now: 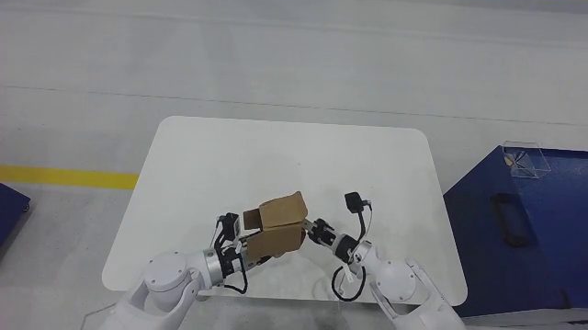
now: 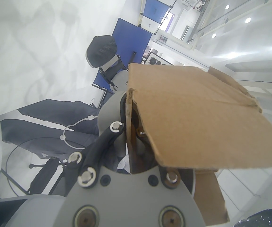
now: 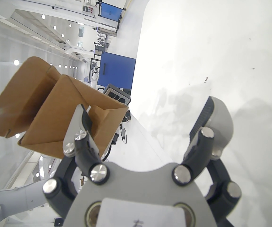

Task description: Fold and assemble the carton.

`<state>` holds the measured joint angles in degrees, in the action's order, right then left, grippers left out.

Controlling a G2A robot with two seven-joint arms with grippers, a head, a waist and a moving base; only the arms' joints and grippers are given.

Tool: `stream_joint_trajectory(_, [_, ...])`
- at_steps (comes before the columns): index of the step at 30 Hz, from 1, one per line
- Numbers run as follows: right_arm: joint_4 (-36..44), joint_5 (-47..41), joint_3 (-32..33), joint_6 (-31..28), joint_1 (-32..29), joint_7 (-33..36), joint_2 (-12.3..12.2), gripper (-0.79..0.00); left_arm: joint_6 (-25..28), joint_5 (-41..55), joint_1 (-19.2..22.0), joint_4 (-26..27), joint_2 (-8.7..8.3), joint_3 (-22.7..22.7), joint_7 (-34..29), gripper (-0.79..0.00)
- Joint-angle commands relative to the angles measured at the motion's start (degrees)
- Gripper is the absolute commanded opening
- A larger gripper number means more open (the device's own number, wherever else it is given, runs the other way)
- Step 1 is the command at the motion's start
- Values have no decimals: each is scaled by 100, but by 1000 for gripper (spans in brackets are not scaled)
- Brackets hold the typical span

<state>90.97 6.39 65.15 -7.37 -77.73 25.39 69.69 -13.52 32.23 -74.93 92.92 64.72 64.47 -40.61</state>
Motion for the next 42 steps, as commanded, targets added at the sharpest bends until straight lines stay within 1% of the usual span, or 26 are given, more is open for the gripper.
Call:
stream_joint_trajectory(1, [-11,-8,-4,-2,8,-3,3,0,-10,68,20,-8,3,11,-37,-785])
stream_joint_trajectory(6, [8,-93,3,-28,8,-23,11,0,-62,158,38,-20,3,31,-115,-785])
stream_joint_trajectory(12, [41,-347,30,-239,-7,-196,36,0,-147,419,108,-132,13,58,-266,-785])
stream_joint_trajectory(15, [44,-392,141,-264,-47,-251,24,0,-146,463,122,-157,12,93,-274,-785])
stream_joint_trajectory(17, [13,-514,321,-172,-80,-240,2,0,-134,483,111,-166,4,136,-301,-785])
stream_joint_trajectory(21, [-121,-554,520,125,-99,-50,-36,0,-113,495,79,-168,-8,192,-342,-785])
stream_joint_trajectory(25, [-204,-417,381,409,-84,338,-44,0,-118,490,51,-146,-14,212,-333,-785])
stream_joint_trajectory(29, [-201,-608,260,384,-76,567,-27,0,-125,468,51,-139,-14,200,-316,-785])
stream_joint_trajectory(35, [-94,-982,327,209,-152,873,-42,0,-126,466,66,-173,-4,148,-284,-785])
stream_joint_trajectory(42, [23,-1009,359,174,-155,873,-54,0,-117,422,71,-165,7,74,-256,-785])
